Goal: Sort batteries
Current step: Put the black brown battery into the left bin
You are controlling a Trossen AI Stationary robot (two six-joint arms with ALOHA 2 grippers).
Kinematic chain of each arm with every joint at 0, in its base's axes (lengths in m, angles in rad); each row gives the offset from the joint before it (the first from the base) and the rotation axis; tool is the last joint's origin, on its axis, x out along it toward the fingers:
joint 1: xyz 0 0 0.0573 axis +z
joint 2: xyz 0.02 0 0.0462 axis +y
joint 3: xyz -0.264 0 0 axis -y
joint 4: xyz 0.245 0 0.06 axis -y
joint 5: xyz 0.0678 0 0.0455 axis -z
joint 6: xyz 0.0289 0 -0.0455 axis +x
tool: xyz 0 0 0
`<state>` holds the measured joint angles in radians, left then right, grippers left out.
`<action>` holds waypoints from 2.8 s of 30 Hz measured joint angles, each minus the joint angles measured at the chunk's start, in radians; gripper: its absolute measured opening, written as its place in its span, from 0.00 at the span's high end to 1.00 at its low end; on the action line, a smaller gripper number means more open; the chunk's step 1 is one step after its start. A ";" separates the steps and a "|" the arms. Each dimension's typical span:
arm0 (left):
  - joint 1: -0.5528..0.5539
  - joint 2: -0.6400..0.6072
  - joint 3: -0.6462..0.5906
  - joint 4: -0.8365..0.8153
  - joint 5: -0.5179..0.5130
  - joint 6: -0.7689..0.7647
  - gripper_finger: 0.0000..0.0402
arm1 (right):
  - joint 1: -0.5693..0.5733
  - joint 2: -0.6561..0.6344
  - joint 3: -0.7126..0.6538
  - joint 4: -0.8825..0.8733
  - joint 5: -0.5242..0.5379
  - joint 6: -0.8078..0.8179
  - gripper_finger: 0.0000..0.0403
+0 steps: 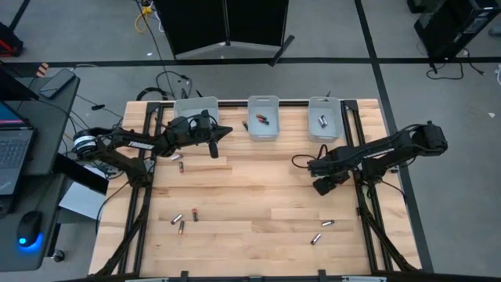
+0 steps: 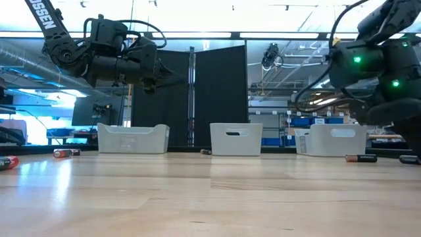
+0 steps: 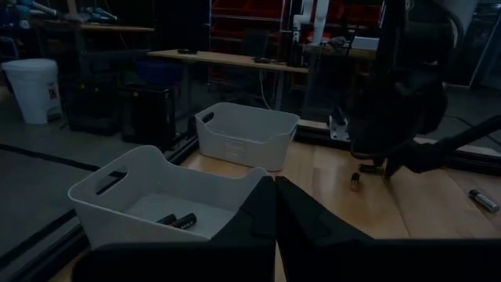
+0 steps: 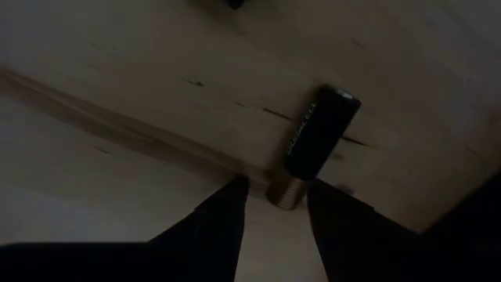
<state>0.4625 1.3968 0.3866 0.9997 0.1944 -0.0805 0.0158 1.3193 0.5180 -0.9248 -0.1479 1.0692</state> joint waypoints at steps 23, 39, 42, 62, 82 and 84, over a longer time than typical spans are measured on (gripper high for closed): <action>-0.052 0.000 0.000 0.064 0.000 -0.088 0.99 | 0.081 -0.201 0.120 -0.012 0.059 -0.108 0.95; -0.053 0.000 0.000 0.056 0.001 -0.082 0.99 | 0.022 0.050 0.084 -0.133 0.191 -0.059 0.63; -0.053 0.000 0.000 0.047 0.001 -0.081 0.99 | 0.019 0.088 0.069 -0.118 0.172 -0.076 0.62; -0.053 0.000 0.000 0.053 0.029 -0.138 0.99 | 0.057 -0.077 0.125 0.038 0.079 -0.301 0.87; -0.180 0.000 0.088 0.065 0.125 -0.134 0.92 | -0.048 0.062 0.129 1.329 0.225 -0.998 0.87; -0.193 0.000 0.106 0.046 0.125 -0.134 0.89 | -0.054 0.087 0.129 1.381 0.229 -1.025 0.87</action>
<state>0.2698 1.3968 0.4931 1.0455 0.3195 -0.2140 -0.0385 1.4062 0.6472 0.4562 0.0814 0.0437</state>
